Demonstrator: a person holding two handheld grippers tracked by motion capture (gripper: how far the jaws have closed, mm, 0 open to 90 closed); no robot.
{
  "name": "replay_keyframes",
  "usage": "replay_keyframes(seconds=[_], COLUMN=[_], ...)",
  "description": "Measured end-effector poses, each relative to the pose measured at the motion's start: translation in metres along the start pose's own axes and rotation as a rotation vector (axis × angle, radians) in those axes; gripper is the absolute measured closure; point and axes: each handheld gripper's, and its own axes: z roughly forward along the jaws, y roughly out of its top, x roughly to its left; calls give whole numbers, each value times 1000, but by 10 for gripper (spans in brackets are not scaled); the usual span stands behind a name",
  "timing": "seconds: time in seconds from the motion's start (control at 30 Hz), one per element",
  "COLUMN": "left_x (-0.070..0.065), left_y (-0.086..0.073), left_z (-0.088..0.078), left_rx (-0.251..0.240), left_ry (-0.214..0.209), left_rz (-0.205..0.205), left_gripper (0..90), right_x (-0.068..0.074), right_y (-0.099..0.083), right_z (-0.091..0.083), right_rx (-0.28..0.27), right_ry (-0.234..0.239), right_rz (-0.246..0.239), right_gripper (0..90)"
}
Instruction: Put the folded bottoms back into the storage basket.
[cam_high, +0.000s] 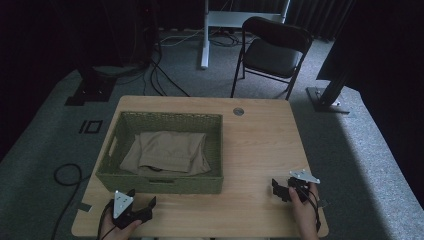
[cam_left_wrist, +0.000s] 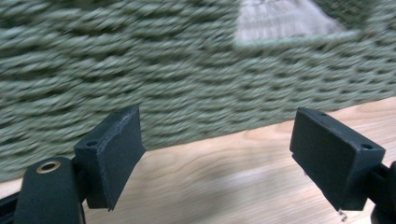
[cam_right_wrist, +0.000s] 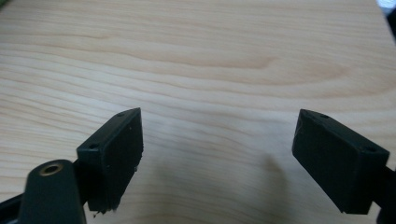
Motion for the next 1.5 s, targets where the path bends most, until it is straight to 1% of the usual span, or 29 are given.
replay_keyframes(seconds=[0.07,0.13,0.17,0.27,0.3,0.33,0.4,0.43,0.47,0.57,0.6,0.63,0.67,0.7,0.77,0.87,0.9,0.93,1.03,1.13,1.17,1.5], left_x=[4,8,10,14,16,18,20,25,27,31,31,32,33,33,34,37,37,39,39,39,39,40], left_y=[-2,-6,-7,-11,-13,-14,-16,-18,-19,-21,-21,-23,-24,-25,-26,-29,-30,-31,-32,-35,-35,-35], left_z=[-1,-2,-3,-6,-7,-8,-8,-10,-11,-11,-11,-11,-11,-10,-9,-8,-7,-7,-5,-2,-2,-2], left_rx=[5,12,16,9,5,9,14,28,29,44,44,54,56,61,62,70,66,56,45,9,5,5], left_ry=[19,50,58,64,74,83,89,112,122,170,170,190,194,200,215,232,239,242,253,258,260,273], left_rz=[-8,-9,-11,-41,-58,-64,-63,-62,-65,-55,-55,-52,-52,-46,-54,-57,-62,-67,-70,-68,-69,-77], left_gripper=[178,178,178,178,178,179,179,179,178,178,178,178,178,178,178,178,178,163,161,154,153,153], right_x=[-4,-8,-10,-14,-15,-16,-17,-18,-20,-22,-22,-22,-21,-21,-21,-21,-21,-21,-21,-21,-20,-20], right_y=[-2,-3,-4,-6,-6,-7,-7,-8,-9,-10,-10,-10,-11,-11,-11,-11,-11,-11,-11,-10,-10,-10], right_z=[-1,-1,-1,-1,-1,-1,-1,0,1,2,2,1,1,1,2,2,2,2,2,2,2,2], right_rx=[6,11,11,18,20,25,31,35,36,30,30,31,34,34,35,35,35,35,38,39,40,39], right_ry=[-15,-30,-37,-54,-55,-58,-67,-76,-89,-100,-100,-104,-115,-116,-116,-116,-116,-115,-110,-110,-110,-109], right_rz=[20,23,32,36,41,44,48,52,70,90,90,91,86,86,88,88,88,87,83,83,84,85], right_gripper=[154,154,154,154,154,154,154,154,149,139,139,138,136,135,132,131,130,124,114,110,110,110])
